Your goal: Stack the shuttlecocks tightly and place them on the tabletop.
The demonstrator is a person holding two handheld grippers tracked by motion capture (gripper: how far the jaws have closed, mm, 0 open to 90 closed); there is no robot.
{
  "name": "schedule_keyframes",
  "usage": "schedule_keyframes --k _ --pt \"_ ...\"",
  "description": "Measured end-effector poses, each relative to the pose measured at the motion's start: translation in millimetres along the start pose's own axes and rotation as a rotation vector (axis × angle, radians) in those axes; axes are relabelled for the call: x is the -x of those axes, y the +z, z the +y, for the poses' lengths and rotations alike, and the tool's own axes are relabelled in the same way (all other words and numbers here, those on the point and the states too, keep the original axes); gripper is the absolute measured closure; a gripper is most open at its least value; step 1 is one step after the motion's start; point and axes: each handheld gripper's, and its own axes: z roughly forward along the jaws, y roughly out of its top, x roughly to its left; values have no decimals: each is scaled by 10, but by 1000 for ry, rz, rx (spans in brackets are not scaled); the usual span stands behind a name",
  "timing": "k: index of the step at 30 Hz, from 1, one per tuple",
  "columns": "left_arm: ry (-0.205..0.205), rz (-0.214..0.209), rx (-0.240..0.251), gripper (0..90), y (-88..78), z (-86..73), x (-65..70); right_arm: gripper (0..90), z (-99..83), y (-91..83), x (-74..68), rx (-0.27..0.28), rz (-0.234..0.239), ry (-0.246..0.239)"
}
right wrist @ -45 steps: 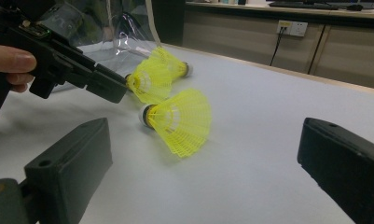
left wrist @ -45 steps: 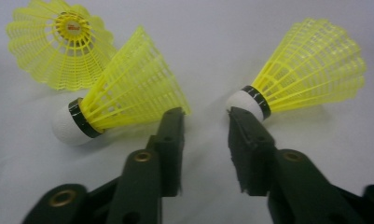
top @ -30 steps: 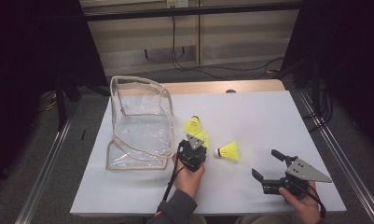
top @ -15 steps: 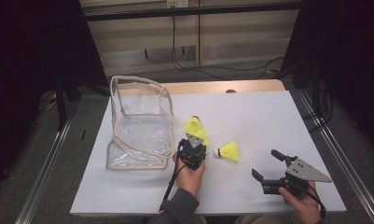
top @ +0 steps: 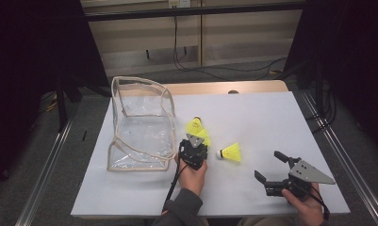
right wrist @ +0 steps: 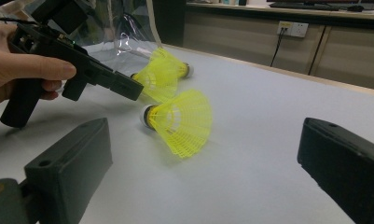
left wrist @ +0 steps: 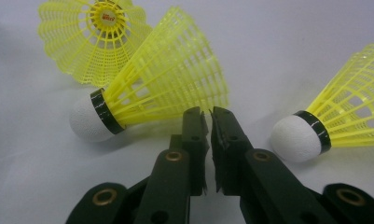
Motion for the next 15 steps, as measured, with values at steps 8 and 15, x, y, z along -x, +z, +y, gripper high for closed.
schedule_keyframes --k 8,15 --pt "-6 6 0 834 24 2 -14 25 -1 2 -3 0 1 0" --pt "-7 1 2 808 22 -2 -1 25 -3 5 0 -1 1 -4"
